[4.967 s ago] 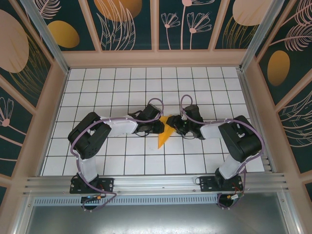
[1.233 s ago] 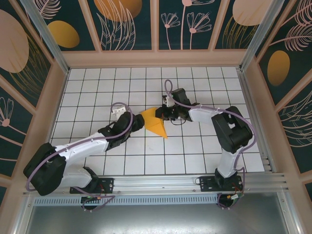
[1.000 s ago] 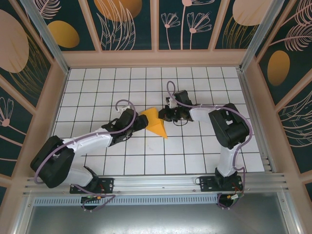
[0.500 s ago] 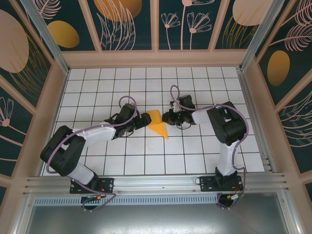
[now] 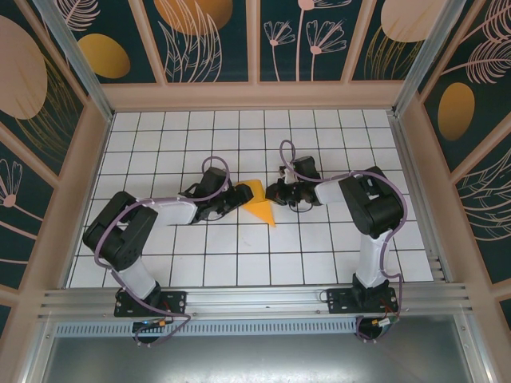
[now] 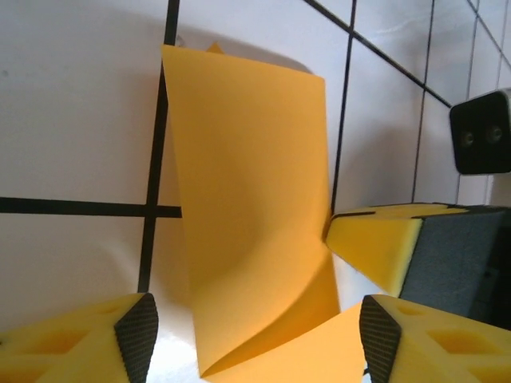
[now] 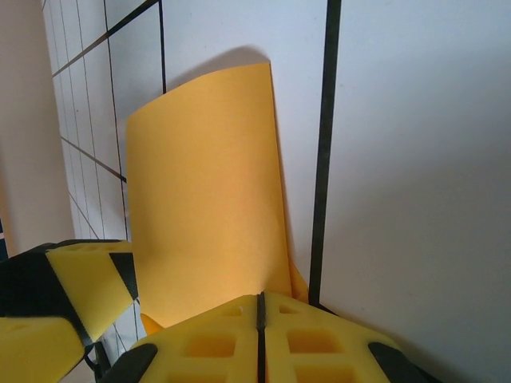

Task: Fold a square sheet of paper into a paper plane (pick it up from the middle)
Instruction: Fold the wing for the fifth time at the center of the table.

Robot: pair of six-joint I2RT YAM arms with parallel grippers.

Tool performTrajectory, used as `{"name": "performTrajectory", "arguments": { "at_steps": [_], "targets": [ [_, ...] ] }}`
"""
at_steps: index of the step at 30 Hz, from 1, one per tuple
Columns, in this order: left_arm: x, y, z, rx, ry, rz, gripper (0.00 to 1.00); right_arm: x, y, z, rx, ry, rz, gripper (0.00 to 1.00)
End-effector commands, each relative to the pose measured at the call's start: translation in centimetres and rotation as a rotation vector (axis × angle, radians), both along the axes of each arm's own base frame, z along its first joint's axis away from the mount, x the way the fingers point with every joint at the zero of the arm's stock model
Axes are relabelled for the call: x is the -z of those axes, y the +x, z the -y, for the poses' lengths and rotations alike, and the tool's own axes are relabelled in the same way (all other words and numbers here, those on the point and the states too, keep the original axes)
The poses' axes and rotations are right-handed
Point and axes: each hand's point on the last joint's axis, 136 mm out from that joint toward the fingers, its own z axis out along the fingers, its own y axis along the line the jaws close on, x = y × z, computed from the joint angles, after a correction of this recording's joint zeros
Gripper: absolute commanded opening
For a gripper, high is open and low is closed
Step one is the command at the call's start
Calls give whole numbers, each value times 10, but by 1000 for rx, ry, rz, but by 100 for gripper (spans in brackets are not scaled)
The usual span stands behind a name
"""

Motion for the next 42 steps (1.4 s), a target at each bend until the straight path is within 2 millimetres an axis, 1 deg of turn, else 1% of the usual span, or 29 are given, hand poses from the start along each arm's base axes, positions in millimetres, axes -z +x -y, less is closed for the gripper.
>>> {"name": "performTrajectory", "arguments": {
  "at_steps": [1,3,5,7,10,14,17,18,20,22,24,26,28,29,30,32,33,37,40,42],
  "targets": [
    [-6,9,10,5,-81,15,65,46,-20,17,29,-109,-103,10],
    [-7,11,14,15,-107,18,60,47,-21,17,30,-112,-106,10],
    [-5,11,17,23,-119,8,57,48,-22,18,30,-116,-107,10],
    [-1,13,16,11,-116,-3,53,48,-22,18,32,-116,-106,10],
    [-4,13,16,-3,-150,4,49,49,-21,18,32,-115,-107,11],
    [-5,13,17,-7,-165,8,39,49,-19,18,39,-118,-102,11],
    [-4,12,12,-25,-152,9,28,45,-15,19,60,-114,-96,13],
    [-3,12,11,-30,-149,9,24,41,-13,19,65,-108,-87,13],
    [-2,11,9,-41,-141,4,12,27,-7,19,80,-102,-58,16],
    [-2,11,7,-52,-141,2,6,8,2,25,123,-132,-2,20],
    [-2,11,7,-57,-144,-2,4,-11,12,46,212,-225,70,22],
    [-4,11,7,-61,-152,-6,1,-31,15,67,290,-303,146,26],
    [-5,11,7,-66,-158,-11,0,-49,11,74,299,-318,224,30],
    [-6,11,7,-68,-161,-10,0,-57,4,71,272,-304,271,35],
    [-7,11,7,-67,-163,-11,0,-62,0,69,261,-303,303,37],
    [-8,11,8,-65,-167,-12,0,-69,-12,60,201,-307,400,37],
    [-8,11,9,-61,-169,-13,0,-70,-18,55,174,-318,447,37],
    [-10,11,10,-62,-175,-17,0,-79,-56,14,3,-365,744,38],
    [-9,11,9,-60,-172,-17,0,-84,-71,1,-50,-425,911,40],
    [-8,10,9,-60,-169,-22,0,-82,-80,-7,-100,-460,993,42]
  ]
}}
